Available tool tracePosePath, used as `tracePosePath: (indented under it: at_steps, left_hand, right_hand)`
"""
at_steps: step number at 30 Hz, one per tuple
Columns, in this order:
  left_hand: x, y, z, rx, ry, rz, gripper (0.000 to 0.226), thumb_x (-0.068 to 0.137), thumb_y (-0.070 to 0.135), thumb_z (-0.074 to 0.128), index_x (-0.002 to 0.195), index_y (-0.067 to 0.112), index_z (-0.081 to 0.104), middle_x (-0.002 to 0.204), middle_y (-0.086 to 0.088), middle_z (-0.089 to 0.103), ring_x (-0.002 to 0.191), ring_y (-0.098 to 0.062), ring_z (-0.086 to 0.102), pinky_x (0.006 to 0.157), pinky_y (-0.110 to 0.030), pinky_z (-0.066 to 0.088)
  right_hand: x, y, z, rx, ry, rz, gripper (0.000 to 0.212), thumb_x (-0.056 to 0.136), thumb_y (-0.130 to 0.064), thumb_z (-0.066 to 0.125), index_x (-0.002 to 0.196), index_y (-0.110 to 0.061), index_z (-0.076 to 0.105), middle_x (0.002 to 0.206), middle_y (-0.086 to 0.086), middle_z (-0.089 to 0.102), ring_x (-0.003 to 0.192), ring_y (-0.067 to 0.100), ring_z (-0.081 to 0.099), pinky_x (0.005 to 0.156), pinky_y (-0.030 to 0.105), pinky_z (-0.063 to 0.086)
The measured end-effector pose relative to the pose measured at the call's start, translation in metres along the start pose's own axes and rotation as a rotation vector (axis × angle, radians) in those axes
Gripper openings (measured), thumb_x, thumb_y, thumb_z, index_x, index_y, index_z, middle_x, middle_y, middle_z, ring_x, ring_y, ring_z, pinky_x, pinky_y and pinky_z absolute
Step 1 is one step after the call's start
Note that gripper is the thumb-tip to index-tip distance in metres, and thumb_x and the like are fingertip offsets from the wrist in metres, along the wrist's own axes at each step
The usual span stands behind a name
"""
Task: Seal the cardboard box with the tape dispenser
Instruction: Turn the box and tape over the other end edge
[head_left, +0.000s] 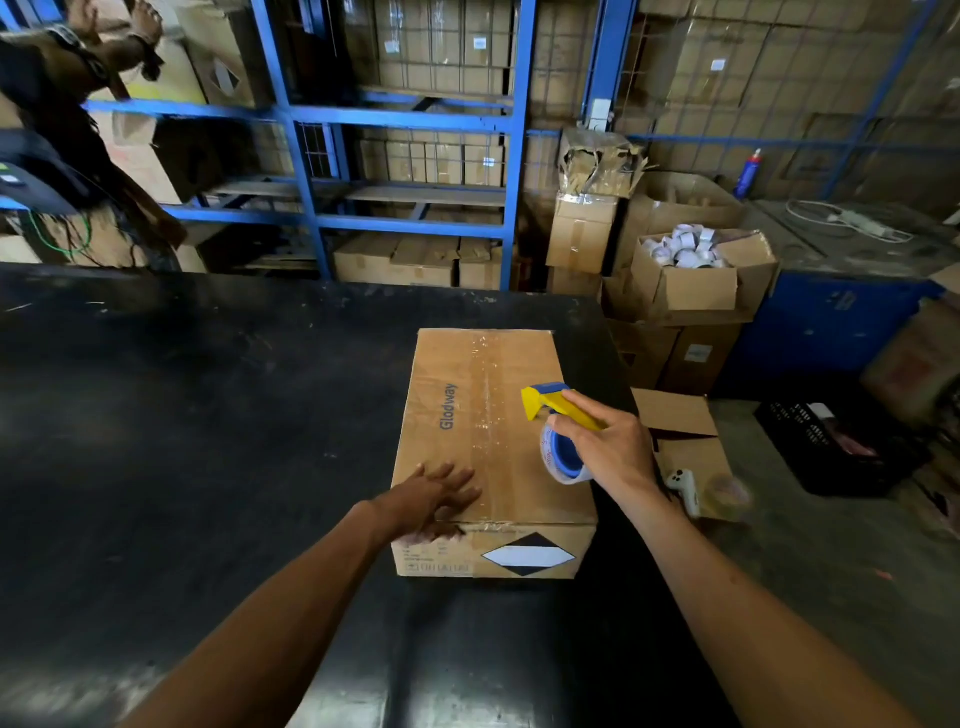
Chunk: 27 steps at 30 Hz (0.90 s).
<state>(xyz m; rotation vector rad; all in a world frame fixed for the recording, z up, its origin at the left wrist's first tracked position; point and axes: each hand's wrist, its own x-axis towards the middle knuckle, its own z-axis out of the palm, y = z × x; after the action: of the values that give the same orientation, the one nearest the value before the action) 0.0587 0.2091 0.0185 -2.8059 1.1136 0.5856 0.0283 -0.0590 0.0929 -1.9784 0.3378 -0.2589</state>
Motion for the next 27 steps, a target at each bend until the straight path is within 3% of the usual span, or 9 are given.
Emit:
tracePosePath:
  at_steps: [9, 14, 17, 21, 23, 24, 26, 27]
  left_hand:
    - [-0.010, -0.008, -0.007, 0.049, -0.028, 0.059, 0.069, 0.102, 0.039, 0.045, 0.158, 0.022, 0.009, 0.166, -0.004, -0.002, 0.150, -0.035, -0.006, 0.119, -0.057, 0.006]
    - [-0.017, -0.005, 0.008, 0.003, 0.068, 0.016, 0.061, 0.105, 0.039, 0.038, 0.157, 0.024, 0.010, 0.166, -0.002, 0.002, 0.152, -0.031, -0.001, 0.119, -0.055, 0.008]
    - [-0.017, -0.001, 0.017, -0.007, 0.125, -0.029, 0.060, 0.105, 0.041, 0.037, 0.157, 0.026, 0.012, 0.166, 0.001, 0.006, 0.152, -0.031, 0.004, 0.120, -0.056, 0.011]
    - [-0.020, 0.011, 0.019, -0.084, 0.157, -0.100, 0.060, 0.104, 0.039, 0.041, 0.157, 0.024, 0.017, 0.165, 0.000, 0.011, 0.151, -0.031, 0.009, 0.119, -0.059, 0.013]
    - [-0.024, 0.023, 0.014, -0.250, 0.225, -0.135, 0.053, 0.104, 0.035, 0.043, 0.153, 0.019, 0.030, 0.162, -0.006, 0.023, 0.148, -0.032, 0.020, 0.118, -0.053, 0.017]
    - [-0.025, 0.030, 0.013, -0.448, 0.297, -0.163, 0.047, 0.104, 0.033, 0.043, 0.148, 0.015, 0.040, 0.156, -0.010, 0.036, 0.143, -0.032, 0.032, 0.114, -0.046, 0.025]
    - [-0.032, 0.045, 0.003, -1.080, 0.439, -0.280, 0.042, 0.104, 0.039, 0.042, 0.132, 0.013, 0.058, 0.133, -0.012, 0.060, 0.123, -0.030, 0.055, 0.100, -0.036, 0.041]
    - [-0.037, 0.049, -0.005, -1.428, 0.435, -0.341, 0.046, 0.103, 0.046, 0.040, 0.125, 0.012, 0.062, 0.126, -0.010, 0.065, 0.115, -0.027, 0.060, 0.096, -0.035, 0.044]
  right_hand:
    - [-0.040, 0.002, -0.003, -0.044, -0.094, -0.049, 0.050, 0.072, -0.048, 0.080, 0.120, -0.041, 0.068, 0.109, -0.015, 0.070, 0.097, 0.001, 0.065, 0.084, 0.024, 0.055]
    - [-0.061, -0.002, 0.000, -0.027, -0.079, -0.036, 0.048, 0.071, -0.046, 0.081, 0.118, -0.042, 0.069, 0.108, -0.019, 0.070, 0.094, -0.003, 0.064, 0.073, 0.012, 0.047]
    - [-0.071, -0.002, 0.007, -0.031, -0.089, -0.035, 0.048, 0.070, -0.049, 0.080, 0.117, -0.044, 0.069, 0.109, -0.019, 0.069, 0.095, -0.003, 0.063, 0.071, 0.012, 0.047]
    - [-0.083, -0.004, 0.017, -0.029, -0.116, -0.044, 0.048, 0.067, -0.051, 0.081, 0.113, -0.049, 0.068, 0.110, -0.023, 0.068, 0.097, -0.004, 0.063, 0.080, 0.018, 0.052]
    - [-0.091, -0.005, 0.019, -0.023, -0.139, -0.059, 0.047, 0.068, -0.050, 0.081, 0.113, -0.049, 0.069, 0.108, -0.025, 0.068, 0.098, -0.004, 0.063, 0.082, 0.019, 0.053]
    - [-0.095, -0.006, 0.019, -0.022, -0.155, -0.079, 0.046, 0.069, -0.049, 0.082, 0.114, -0.047, 0.069, 0.107, -0.026, 0.068, 0.098, -0.003, 0.063, 0.081, 0.020, 0.054]
    - [-0.104, -0.008, 0.014, -0.031, -0.178, -0.148, 0.046, 0.073, -0.044, 0.082, 0.117, -0.041, 0.069, 0.104, -0.022, 0.067, 0.095, 0.000, 0.064, 0.079, 0.021, 0.055]
    - [-0.109, -0.010, 0.011, -0.044, -0.181, -0.197, 0.045, 0.075, -0.040, 0.082, 0.119, -0.038, 0.069, 0.102, -0.018, 0.066, 0.093, 0.002, 0.064, 0.076, 0.021, 0.054]
